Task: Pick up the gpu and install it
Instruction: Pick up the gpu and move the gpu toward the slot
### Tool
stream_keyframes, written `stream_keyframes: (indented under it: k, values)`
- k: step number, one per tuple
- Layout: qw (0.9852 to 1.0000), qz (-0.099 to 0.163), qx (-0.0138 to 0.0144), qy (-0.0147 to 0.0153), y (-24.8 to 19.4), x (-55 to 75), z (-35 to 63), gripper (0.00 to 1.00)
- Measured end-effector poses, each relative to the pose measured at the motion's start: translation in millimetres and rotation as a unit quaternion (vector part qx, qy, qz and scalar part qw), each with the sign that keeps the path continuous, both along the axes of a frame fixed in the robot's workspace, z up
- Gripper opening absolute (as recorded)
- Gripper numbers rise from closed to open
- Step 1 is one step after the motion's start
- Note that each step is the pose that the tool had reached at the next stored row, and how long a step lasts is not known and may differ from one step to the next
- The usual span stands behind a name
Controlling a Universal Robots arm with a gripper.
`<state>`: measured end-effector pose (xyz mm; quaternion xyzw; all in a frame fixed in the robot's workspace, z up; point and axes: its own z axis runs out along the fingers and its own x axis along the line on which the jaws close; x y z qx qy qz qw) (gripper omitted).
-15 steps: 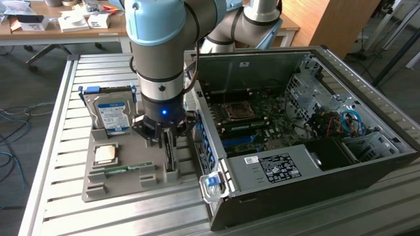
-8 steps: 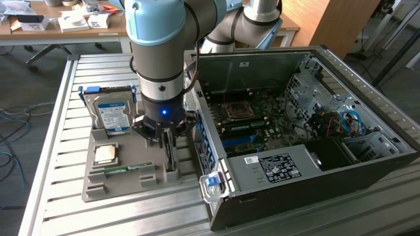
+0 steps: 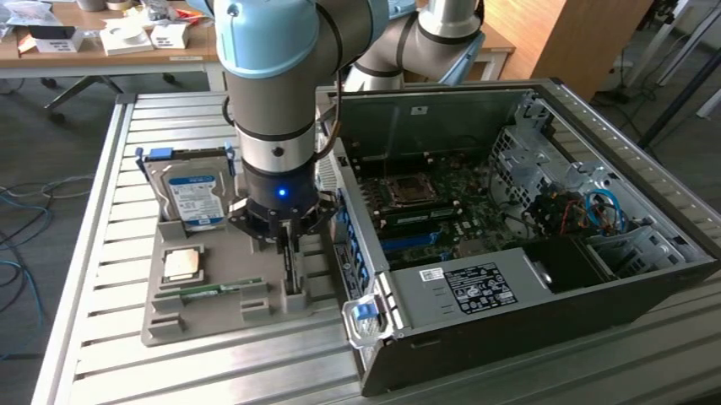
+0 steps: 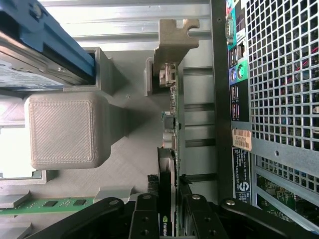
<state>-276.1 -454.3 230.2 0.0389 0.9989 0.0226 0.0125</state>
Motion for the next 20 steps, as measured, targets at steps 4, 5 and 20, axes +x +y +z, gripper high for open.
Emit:
stream_keyframes:
  k: [4, 5, 20]
  values:
    - [1.0000, 0.000, 0.0000, 0.0000, 0.0, 0.0, 0.0, 0.26]
    - [1.0000, 0.000, 0.0000, 0.0000, 0.0, 0.0, 0.0, 0.26]
    - [0.9999, 0.014, 0.0000, 0.0000, 0.0, 0.0, 0.0, 0.26]
